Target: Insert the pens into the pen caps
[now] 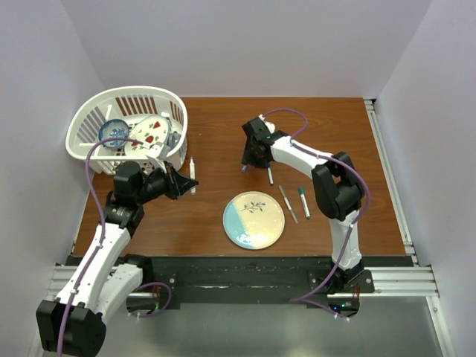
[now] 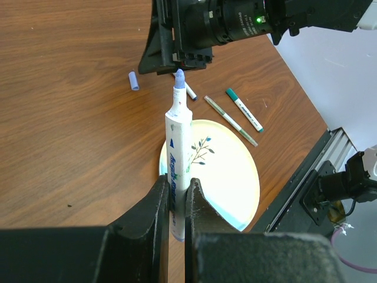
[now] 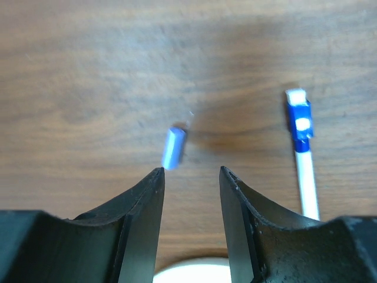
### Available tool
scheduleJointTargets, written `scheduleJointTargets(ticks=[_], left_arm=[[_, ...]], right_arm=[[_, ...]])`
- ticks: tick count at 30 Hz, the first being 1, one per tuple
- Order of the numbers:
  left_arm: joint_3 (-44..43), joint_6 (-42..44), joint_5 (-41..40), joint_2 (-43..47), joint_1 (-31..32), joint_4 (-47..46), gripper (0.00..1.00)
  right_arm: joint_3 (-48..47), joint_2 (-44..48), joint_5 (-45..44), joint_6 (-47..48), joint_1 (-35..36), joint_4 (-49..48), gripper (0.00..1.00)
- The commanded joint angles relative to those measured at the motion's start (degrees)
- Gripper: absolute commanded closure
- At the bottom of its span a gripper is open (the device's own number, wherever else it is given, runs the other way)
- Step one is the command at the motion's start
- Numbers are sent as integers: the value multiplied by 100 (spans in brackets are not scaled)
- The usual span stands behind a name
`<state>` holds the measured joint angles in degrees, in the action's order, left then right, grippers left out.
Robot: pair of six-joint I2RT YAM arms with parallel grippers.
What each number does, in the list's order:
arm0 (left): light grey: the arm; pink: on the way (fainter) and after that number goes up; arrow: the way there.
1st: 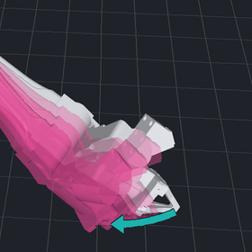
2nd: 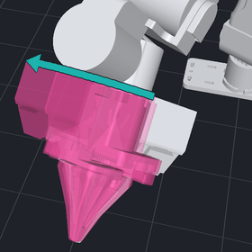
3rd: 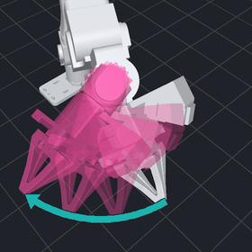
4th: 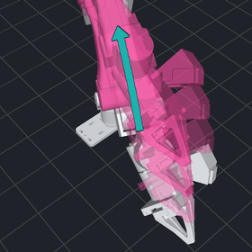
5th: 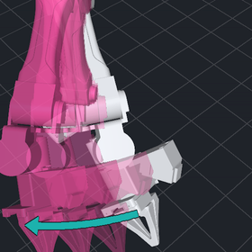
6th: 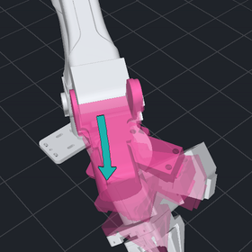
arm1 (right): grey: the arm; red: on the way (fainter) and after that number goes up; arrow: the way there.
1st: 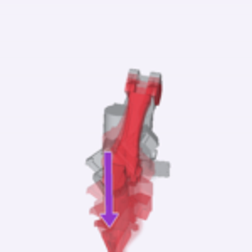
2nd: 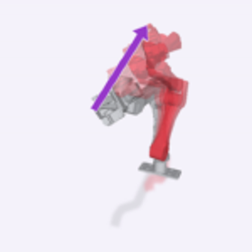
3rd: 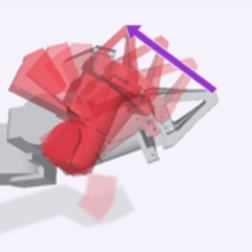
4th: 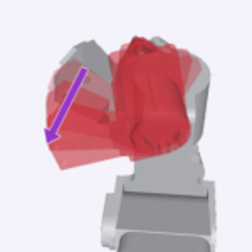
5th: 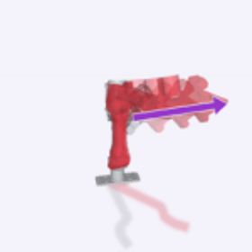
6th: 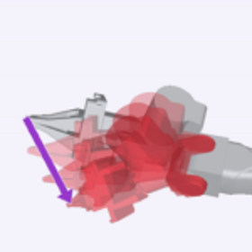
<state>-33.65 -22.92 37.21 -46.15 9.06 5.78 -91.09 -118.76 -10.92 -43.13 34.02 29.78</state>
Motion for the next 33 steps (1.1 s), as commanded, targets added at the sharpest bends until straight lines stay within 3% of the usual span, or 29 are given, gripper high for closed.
scheduleJointTargets(ticks=[1,16,26,33], left_arm=[[-203,103,76,115,-45,-16,100],[-177,77,120,194,-45,-51,100],[-168,68,102,238,-45,-42,100],[-160,68,102,247,-45,-42,100]], right_arm=[[-436,-112,-499,-450,175,81,54],[-1745,-1167,-1817,-565,641,1363,54],[-1684,-1430,-1563,-266,659,1206,67],[-1833,-1641,-1598,-257,606,1346,65]])
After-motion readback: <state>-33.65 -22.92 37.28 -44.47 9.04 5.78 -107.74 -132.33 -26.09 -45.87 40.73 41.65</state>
